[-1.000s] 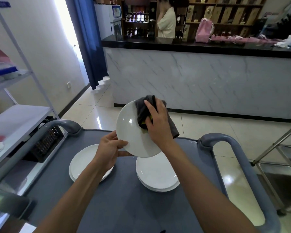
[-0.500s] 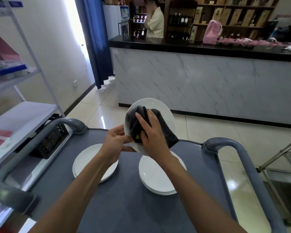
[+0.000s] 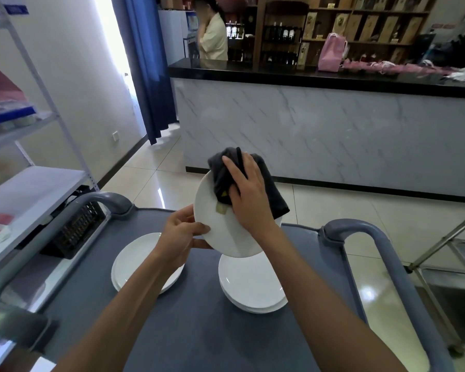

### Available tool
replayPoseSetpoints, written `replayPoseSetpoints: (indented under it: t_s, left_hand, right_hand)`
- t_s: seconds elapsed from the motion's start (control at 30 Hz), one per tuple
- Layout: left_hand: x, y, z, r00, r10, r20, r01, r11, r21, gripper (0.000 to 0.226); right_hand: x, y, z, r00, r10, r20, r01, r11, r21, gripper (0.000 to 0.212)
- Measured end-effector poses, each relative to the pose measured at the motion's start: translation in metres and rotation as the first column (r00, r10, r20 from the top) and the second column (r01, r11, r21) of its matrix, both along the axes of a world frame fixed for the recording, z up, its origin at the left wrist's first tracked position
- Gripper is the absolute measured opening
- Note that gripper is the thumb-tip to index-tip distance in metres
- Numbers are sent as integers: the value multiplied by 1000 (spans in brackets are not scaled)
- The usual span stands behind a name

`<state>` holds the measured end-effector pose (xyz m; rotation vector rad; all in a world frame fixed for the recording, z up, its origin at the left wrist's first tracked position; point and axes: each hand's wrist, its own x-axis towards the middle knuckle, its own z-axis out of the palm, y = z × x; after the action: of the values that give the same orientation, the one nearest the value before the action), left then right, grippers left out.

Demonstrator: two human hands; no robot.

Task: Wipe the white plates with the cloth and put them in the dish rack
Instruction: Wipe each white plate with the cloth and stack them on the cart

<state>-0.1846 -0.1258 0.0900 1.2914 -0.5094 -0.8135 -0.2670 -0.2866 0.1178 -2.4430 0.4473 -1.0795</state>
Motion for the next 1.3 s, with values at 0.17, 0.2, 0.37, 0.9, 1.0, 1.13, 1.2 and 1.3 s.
replayPoseSetpoints:
  t_s: [0.17, 0.2, 0.37, 0.9, 1.0, 1.13, 1.2, 1.3]
  left_hand:
    - [1, 4, 0, 993, 90, -72, -93, 995, -37, 53]
    - [1, 3, 1, 991, 106, -82, -110, 993, -49, 53]
    - [-1, -6, 1, 972, 202, -124, -212, 974, -74, 52]
    - [-2, -33, 10, 940, 303, -159, -324, 937, -130, 50]
    - [-3, -33, 12, 945, 290, -151, -311, 939, -148, 50]
    - [-2, -30, 13, 940, 298, -165, -320, 939, -129, 49]
    - [0, -28, 11, 937, 309, -166, -329, 938, -109, 48]
    - [3, -25, 11, 931, 324, -166, -341, 936, -86, 49]
  right_hand:
    - [-7, -24, 3, 998, -63, -1, 62, 996, 64, 53]
    - [-9, -27, 1, 997, -73, -3, 73, 995, 72, 54]
    - [-15, -28, -15, 993, -116, 12, 113, 983, 146, 56]
    - [-20, 35, -64, 997, -80, 2, 77, 968, 238, 51]
    - [-17, 54, -65, 999, -33, 19, 29, 982, 186, 50]
    - [-19, 55, -65, 1000, 23, -6, -22, 992, 127, 51]
    - [-23, 49, -67, 999, 21, -31, -17, 994, 103, 51]
    - [-28, 41, -69, 999, -22, -34, 26, 994, 106, 50]
